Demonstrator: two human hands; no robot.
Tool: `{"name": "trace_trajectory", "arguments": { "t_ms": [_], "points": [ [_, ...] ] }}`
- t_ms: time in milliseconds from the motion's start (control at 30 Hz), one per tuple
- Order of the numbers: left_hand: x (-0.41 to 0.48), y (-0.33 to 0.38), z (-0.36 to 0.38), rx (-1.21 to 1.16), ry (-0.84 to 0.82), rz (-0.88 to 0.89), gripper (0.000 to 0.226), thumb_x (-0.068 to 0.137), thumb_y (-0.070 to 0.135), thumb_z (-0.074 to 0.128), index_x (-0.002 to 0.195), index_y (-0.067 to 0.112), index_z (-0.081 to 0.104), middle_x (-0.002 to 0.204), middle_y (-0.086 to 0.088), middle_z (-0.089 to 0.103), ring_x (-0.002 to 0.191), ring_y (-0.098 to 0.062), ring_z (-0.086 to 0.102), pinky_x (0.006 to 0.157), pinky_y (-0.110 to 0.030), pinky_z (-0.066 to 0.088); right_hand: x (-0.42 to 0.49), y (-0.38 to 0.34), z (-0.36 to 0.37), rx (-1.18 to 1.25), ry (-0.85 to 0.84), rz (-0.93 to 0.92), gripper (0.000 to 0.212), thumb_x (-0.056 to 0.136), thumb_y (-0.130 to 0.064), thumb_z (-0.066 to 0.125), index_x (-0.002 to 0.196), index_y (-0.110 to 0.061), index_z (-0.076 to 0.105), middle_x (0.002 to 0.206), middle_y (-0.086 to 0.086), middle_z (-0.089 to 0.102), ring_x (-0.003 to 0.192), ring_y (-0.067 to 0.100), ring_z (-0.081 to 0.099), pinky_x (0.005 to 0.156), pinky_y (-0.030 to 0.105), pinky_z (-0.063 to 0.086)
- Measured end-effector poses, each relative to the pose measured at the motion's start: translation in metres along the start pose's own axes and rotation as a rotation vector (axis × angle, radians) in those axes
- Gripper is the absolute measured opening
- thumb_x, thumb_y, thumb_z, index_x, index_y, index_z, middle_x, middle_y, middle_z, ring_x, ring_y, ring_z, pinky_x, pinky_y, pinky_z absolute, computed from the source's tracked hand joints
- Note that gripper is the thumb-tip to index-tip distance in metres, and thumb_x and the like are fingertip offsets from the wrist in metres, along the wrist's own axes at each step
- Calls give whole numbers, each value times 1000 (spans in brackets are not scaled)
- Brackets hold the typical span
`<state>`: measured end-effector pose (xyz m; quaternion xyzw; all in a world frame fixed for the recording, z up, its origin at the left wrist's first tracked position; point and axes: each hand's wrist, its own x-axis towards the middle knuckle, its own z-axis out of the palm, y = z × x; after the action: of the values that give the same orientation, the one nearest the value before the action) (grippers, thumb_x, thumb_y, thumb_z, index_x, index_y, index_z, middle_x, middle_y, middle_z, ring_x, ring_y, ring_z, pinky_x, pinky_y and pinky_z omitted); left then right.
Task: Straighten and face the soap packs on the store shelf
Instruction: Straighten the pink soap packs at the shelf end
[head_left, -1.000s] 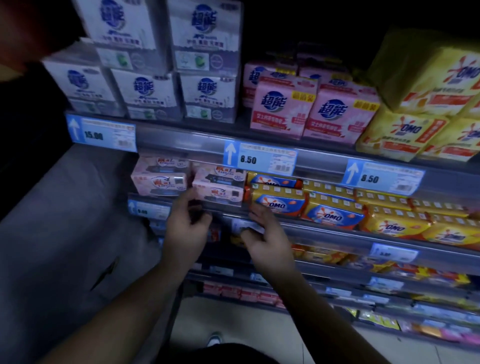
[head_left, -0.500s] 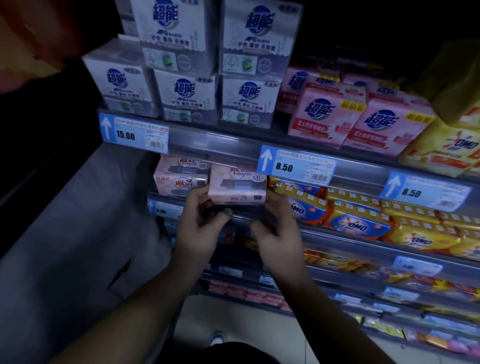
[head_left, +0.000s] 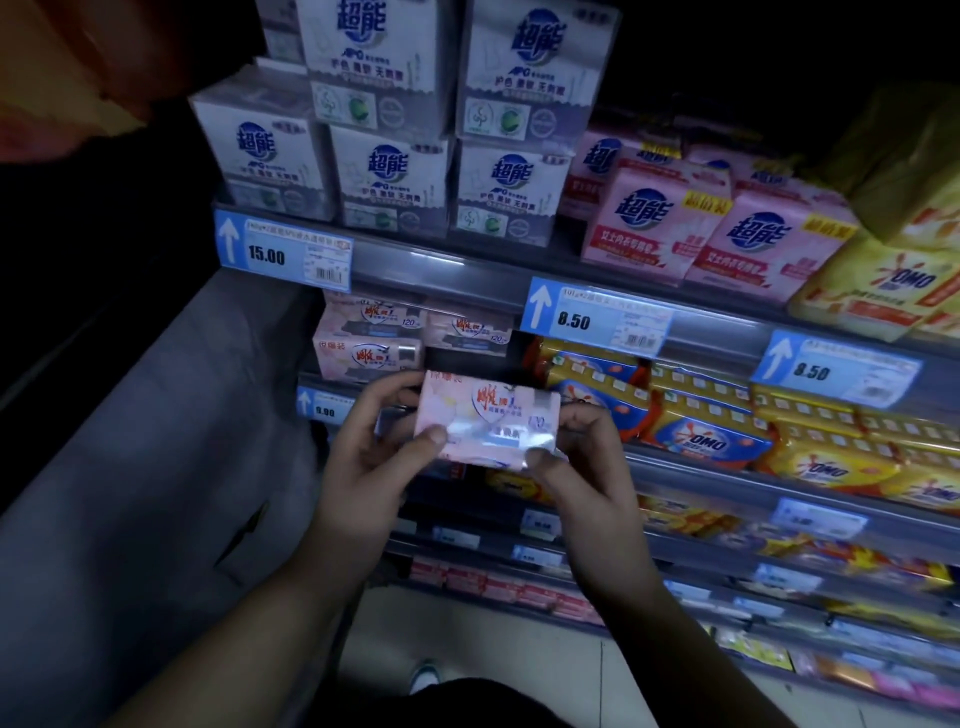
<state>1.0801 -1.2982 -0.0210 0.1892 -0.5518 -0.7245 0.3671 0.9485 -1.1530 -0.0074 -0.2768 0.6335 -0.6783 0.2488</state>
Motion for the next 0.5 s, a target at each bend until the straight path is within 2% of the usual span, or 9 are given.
{"name": "trace_trajectory", "arguments": {
  "t_ms": [100,200,300,367,433,500],
  "points": [
    [-1,1,1,-7,-54,6,41,83,4,68,121,16,59,108,3,71,102,-14,68,81,-24,55,-3,4,-6,62,-9,-15,37,81,-16,68,113,-6,53,114,17,66,114,38,61,94,57,52],
    [-4,2,4,-28,-71,13,43,83,-7,62,117,19,59,104,10,68,96,-6,66,76,-19,53,-4,7,-9,107,-38,0,37,81,-18,67,114,-11,52,115,13,65,115,36,61,91,48,54],
    [-1,1,3,-99,-52,-10,51,81,-7,60,129,12,54,121,-4,63,106,-17,65,84,-26,54,-3,10,-9,139,-102,121,51,81,-24,72,127,-13,53,124,8,69,121,32,64,102,49,51],
    [2,3,-3,-125,-76,-75,64,80,-5,59,141,9,48,139,-11,58,118,-23,61,92,-31,54,-4,8,-11,183,-129,204,63,77,-29,79,134,-15,55,123,9,73,119,33,66,99,46,54],
    [6,6,-12,-78,-182,-135,72,79,1,64,148,15,47,151,-8,53,131,-24,56,102,-35,49,-5,4,-17,156,-162,170,71,75,-23,83,138,-17,52,122,7,73,119,32,66,95,43,56],
    [8,9,-15,15,-333,-172,71,82,13,73,148,25,50,149,-3,56,135,-25,55,106,-40,49,-7,-1,-23,89,-214,59,75,76,-6,82,141,-11,44,130,11,66,127,34,59,105,58,48]
  ]
}}
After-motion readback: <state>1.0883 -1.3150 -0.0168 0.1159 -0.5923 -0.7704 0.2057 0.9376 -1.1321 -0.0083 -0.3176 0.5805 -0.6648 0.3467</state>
